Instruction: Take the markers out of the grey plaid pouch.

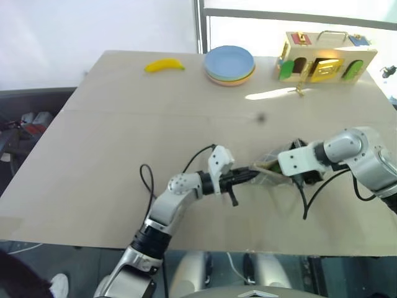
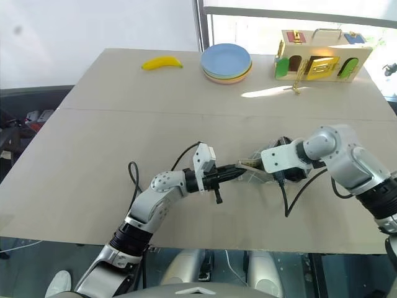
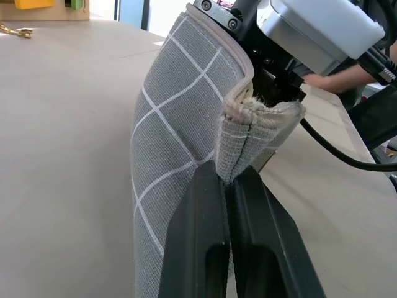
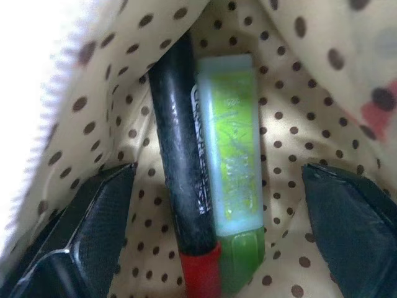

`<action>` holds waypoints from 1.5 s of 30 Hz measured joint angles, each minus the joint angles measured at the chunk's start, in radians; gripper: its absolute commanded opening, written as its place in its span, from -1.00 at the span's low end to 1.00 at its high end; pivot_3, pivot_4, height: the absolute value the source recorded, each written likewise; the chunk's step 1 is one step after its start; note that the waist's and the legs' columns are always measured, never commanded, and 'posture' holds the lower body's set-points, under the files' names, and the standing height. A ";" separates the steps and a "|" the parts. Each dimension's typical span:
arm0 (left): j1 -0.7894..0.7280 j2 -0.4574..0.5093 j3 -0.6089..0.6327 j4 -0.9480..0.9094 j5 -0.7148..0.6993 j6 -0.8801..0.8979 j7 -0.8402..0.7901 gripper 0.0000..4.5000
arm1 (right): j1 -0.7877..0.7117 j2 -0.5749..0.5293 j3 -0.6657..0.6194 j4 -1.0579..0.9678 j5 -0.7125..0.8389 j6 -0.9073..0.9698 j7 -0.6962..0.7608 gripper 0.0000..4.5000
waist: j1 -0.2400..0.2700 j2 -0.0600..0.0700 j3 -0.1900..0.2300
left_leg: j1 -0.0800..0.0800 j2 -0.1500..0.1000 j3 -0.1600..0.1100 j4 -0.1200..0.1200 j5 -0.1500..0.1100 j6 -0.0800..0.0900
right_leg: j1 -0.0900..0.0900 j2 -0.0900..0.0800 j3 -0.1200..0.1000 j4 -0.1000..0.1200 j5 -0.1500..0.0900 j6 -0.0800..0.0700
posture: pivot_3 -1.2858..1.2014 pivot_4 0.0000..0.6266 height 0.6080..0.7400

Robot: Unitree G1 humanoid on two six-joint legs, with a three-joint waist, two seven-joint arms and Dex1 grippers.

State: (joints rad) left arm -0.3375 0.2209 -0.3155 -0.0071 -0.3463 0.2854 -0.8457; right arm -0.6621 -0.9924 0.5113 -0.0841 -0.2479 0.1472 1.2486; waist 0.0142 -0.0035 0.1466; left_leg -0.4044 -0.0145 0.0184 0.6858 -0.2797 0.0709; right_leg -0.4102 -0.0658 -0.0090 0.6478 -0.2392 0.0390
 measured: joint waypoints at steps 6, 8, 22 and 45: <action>-0.005 -0.003 0.005 0.001 0.000 0.003 0.004 -1.00 | 0.000 -0.001 0.000 0.065 -0.070 -0.097 -0.026 -0.55 | 0.000 0.000 0.000 | 0.002 0.000 0.000 0.000 0.000 0.000 | 0.002 0.000 0.000 0.000 0.000 0.000 | 0.03 -0.52 1.00; -0.007 -0.001 0.014 0.004 0.000 0.006 0.004 -1.00 | 0.000 -0.001 -0.006 0.075 -0.074 -0.113 -0.030 -0.87 | 0.000 0.000 0.000 | 0.004 0.000 0.000 0.000 0.000 0.000 | 0.004 0.000 0.000 0.000 0.000 0.000 | 0.03 -0.52 1.00; -0.006 -0.004 0.029 0.020 0.002 0.008 0.004 -1.00 | 0.025 0.002 -0.152 0.031 0.071 -0.013 0.049 -0.87 | 0.000 0.000 0.000 | 0.004 0.000 0.000 -0.002 0.000 0.000 | 0.003 -0.001 0.000 0.000 0.000 0.000 | 0.03 -0.52 1.00; -0.005 -0.022 0.029 0.042 0.030 -0.007 0.003 -1.00 | 0.068 -0.088 -0.305 -0.048 0.211 -0.370 0.075 -0.87 | -0.001 0.000 0.000 | 0.000 0.000 0.000 -0.003 0.000 0.000 | 0.000 -0.002 0.000 -0.002 0.000 0.000 | 0.03 -0.52 1.00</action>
State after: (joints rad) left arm -0.3425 0.1990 -0.2865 0.0345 -0.3162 0.2784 -0.8424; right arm -0.5940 -1.0804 0.2065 -0.1319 -0.0365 -0.2228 1.3232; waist 0.0134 -0.0031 0.1468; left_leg -0.4041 -0.0145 0.0187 0.6823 -0.2799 0.0708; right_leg -0.4107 -0.0680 -0.0089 0.6462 -0.2391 0.0389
